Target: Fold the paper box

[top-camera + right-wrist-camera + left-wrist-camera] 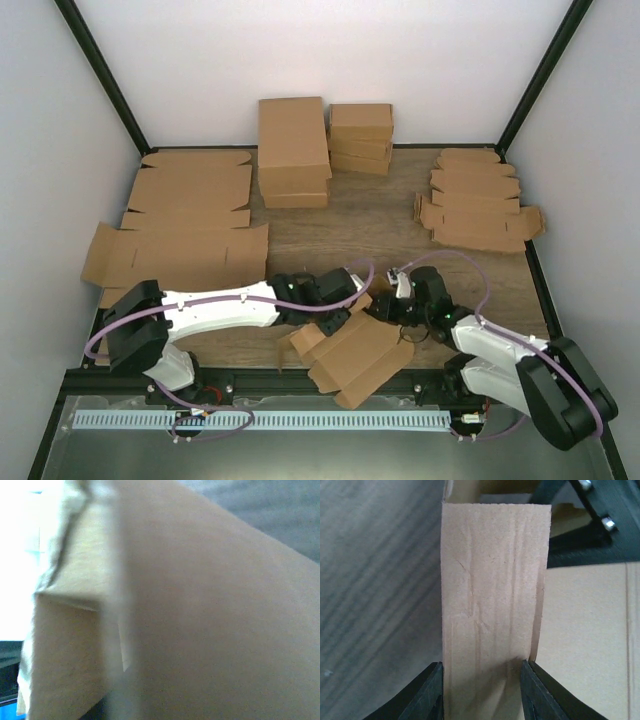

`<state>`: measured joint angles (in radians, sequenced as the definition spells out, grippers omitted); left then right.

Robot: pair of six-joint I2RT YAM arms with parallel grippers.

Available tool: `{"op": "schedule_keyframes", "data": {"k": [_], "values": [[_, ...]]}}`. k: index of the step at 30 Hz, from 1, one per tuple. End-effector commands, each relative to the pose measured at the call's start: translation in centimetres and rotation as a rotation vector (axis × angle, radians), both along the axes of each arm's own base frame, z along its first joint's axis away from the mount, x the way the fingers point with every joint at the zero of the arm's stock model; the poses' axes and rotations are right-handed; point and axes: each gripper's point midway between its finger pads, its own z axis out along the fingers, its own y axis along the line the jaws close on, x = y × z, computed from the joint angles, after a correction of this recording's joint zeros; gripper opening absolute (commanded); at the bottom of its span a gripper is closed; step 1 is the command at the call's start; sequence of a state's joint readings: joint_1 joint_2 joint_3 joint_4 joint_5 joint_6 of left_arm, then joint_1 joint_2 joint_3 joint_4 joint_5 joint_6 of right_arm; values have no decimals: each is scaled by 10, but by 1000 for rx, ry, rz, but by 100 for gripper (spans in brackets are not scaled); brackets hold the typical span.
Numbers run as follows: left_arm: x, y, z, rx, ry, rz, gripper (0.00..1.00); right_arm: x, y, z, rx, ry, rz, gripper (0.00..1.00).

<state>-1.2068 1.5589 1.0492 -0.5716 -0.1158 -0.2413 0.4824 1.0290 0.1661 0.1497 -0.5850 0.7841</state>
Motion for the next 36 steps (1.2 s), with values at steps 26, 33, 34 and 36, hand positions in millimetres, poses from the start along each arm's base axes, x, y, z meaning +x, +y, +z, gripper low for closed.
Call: {"op": "schedule_keyframes", "data": {"k": [26, 33, 34, 36], "values": [[34, 13, 16, -57, 52, 1, 43, 96, -43, 72, -502, -484, -84, 69], [25, 6, 13, -86, 86, -10, 43, 100, -47, 78, -521, -523, -110, 62], [24, 5, 13, -87, 90, -11, 43, 100, -48, 78, -525, -515, -110, 57], [22, 5, 12, -84, 93, -13, 43, 97, -46, 75, -527, -501, -86, 52]]}}
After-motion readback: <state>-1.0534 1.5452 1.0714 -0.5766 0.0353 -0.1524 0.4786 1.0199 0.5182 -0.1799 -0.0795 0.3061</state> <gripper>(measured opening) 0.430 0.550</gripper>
